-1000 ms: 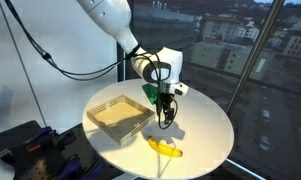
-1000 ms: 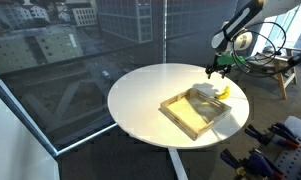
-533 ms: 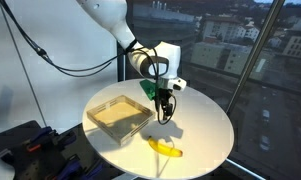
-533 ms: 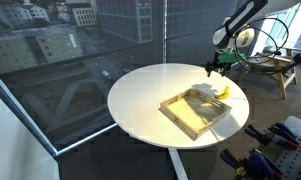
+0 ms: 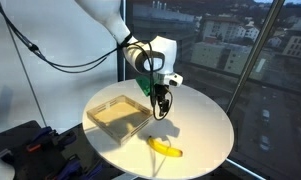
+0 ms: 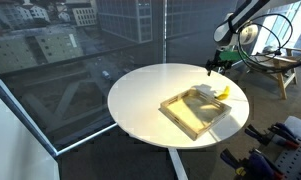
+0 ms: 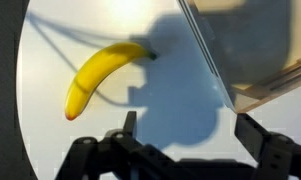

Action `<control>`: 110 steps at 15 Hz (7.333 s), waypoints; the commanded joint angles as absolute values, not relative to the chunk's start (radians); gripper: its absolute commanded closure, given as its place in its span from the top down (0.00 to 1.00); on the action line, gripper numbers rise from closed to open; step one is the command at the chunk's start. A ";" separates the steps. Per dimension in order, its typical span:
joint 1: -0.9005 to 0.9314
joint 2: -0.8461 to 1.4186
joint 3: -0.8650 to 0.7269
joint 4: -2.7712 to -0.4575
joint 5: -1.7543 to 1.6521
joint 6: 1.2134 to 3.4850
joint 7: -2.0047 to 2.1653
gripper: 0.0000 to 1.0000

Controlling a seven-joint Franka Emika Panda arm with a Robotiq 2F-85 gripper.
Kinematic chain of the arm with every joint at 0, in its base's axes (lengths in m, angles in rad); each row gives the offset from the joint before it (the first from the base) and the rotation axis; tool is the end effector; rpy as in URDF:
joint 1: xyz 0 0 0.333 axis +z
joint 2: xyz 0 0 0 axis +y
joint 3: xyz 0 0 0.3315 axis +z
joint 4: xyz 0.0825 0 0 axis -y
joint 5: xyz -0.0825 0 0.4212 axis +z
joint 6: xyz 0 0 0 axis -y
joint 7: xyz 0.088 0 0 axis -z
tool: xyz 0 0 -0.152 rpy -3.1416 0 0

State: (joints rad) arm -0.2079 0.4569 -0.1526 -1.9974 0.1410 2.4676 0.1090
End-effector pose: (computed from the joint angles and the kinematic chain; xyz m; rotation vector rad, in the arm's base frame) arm 0.6020 -0.2239 0.1733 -2.9994 0.8669 -0.0374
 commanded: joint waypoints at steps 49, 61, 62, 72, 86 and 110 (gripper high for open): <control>-0.187 0.054 -0.168 -2.304 0.113 2.393 -0.023 1.00; -0.183 0.039 -0.165 -2.304 0.110 2.395 -0.033 1.00; -0.181 0.036 -0.163 -2.305 0.111 2.393 -0.035 1.00; -0.155 -0.017 -0.151 -2.320 0.113 2.390 -0.045 1.00; -0.129 -0.143 -0.143 -2.371 0.124 2.312 -0.099 1.00; -0.093 -0.372 -0.143 -2.475 0.109 2.179 -0.138 1.00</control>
State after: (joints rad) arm -0.0946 -0.3231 -0.1423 -2.4604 0.1144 2.2164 -0.1204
